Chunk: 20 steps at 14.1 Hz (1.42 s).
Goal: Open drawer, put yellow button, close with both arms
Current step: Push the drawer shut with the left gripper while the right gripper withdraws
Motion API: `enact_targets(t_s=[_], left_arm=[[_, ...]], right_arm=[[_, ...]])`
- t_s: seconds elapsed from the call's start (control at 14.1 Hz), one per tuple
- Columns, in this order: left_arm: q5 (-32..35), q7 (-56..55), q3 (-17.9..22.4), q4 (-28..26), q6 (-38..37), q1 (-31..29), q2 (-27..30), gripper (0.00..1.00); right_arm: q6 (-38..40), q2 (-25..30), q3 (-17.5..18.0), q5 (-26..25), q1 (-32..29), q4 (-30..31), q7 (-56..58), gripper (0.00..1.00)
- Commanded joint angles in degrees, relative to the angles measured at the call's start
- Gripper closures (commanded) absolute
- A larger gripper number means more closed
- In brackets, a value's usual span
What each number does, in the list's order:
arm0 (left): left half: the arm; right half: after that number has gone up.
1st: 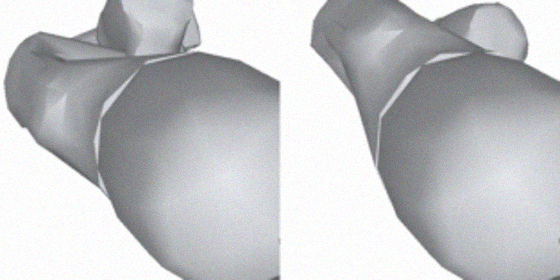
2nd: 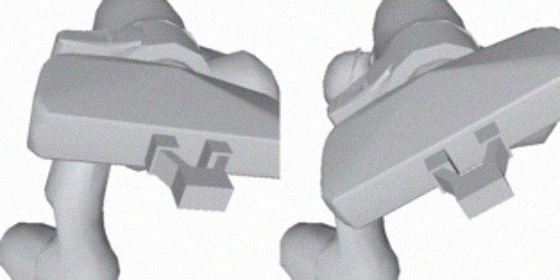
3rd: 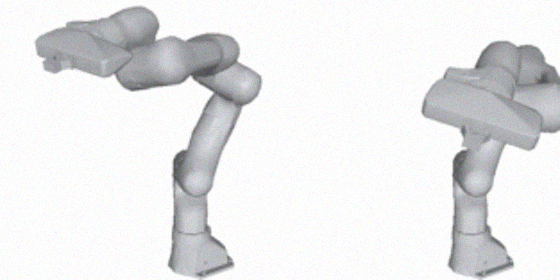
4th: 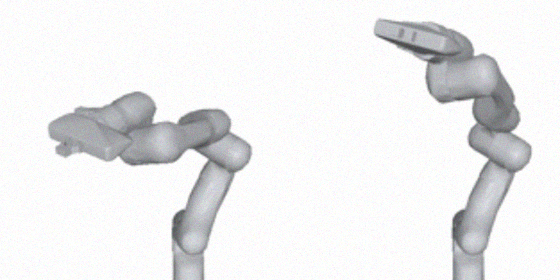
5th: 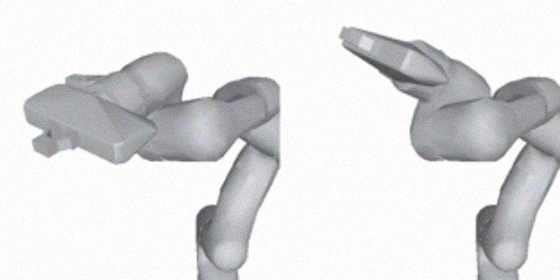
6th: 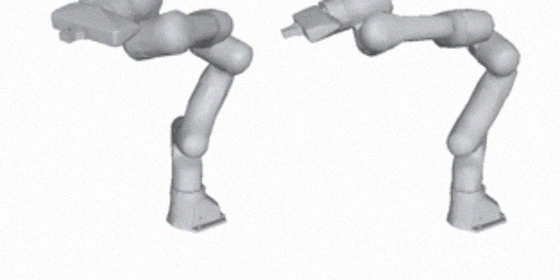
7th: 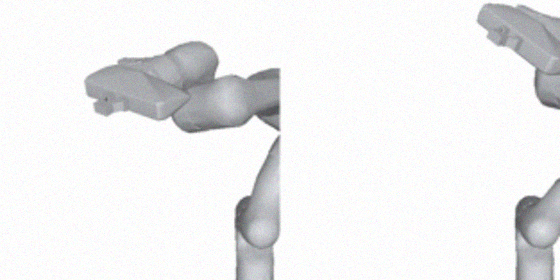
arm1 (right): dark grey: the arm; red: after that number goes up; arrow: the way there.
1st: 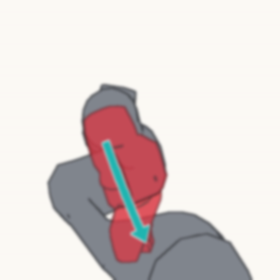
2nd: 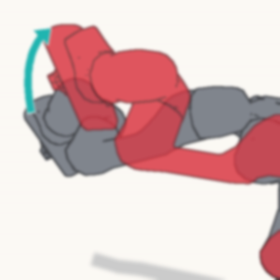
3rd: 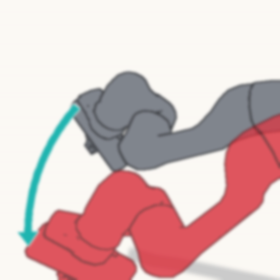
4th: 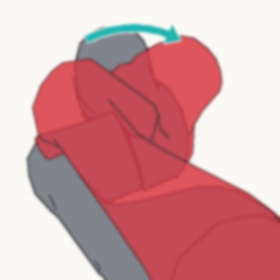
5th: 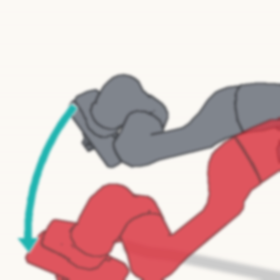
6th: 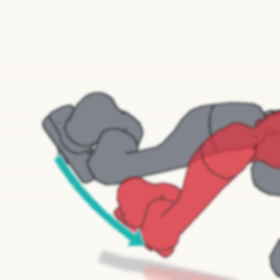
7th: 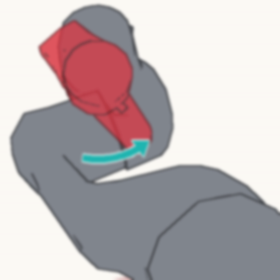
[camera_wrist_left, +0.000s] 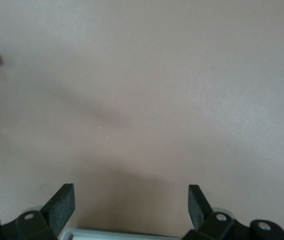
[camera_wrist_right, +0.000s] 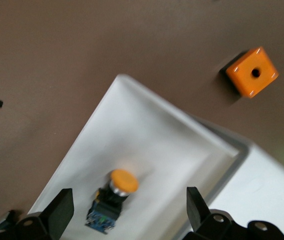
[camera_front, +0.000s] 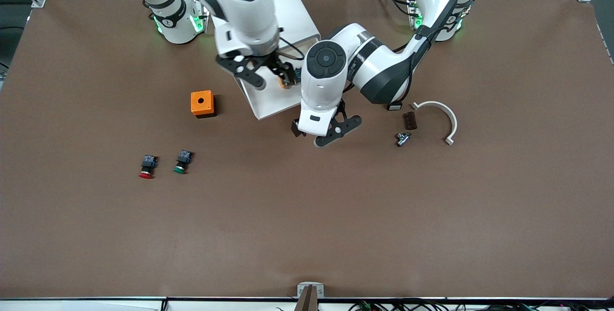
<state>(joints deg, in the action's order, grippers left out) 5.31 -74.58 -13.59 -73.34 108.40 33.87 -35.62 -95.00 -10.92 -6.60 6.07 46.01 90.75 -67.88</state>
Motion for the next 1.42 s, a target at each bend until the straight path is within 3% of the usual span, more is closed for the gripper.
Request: enact_targets(t_s=[0.0,0.21,0.71,0.93,1.35], left_arm=[[1.9,2.25,-0.12,-0.66,1.46,0.58,-0.15,0.0],[0.5,1.02,-0.2,-0.66,1.9,0.67,-0.68,0.0],[-2.05,-2.15,-0.21,-0.75,1.72,3.12,-1.47,0.0],[-6.88,-2.15,-0.2,-0.75,1.81,4.79,-1.64,0.0],[-9.08,-2.32,-0.2,-1.45,1.72,8.66,-1.91,0.0]], right_arm=[[8.32,-0.07,0.71,-0.27,-8.36,-6.8,13.52,0.0],[13.34,0.98,0.53,-0.36,-18.11,-8.84,31.26,0.0],[15.55,1.87,0.53,-2.99,-36.85,-9.01,63.02,0.0],[15.55,1.78,0.71,-3.95,-41.69,-9.54,67.53,0.0],[17.38,1.34,0.8,-5.02,-45.13,-11.82,70.07,0.0]])
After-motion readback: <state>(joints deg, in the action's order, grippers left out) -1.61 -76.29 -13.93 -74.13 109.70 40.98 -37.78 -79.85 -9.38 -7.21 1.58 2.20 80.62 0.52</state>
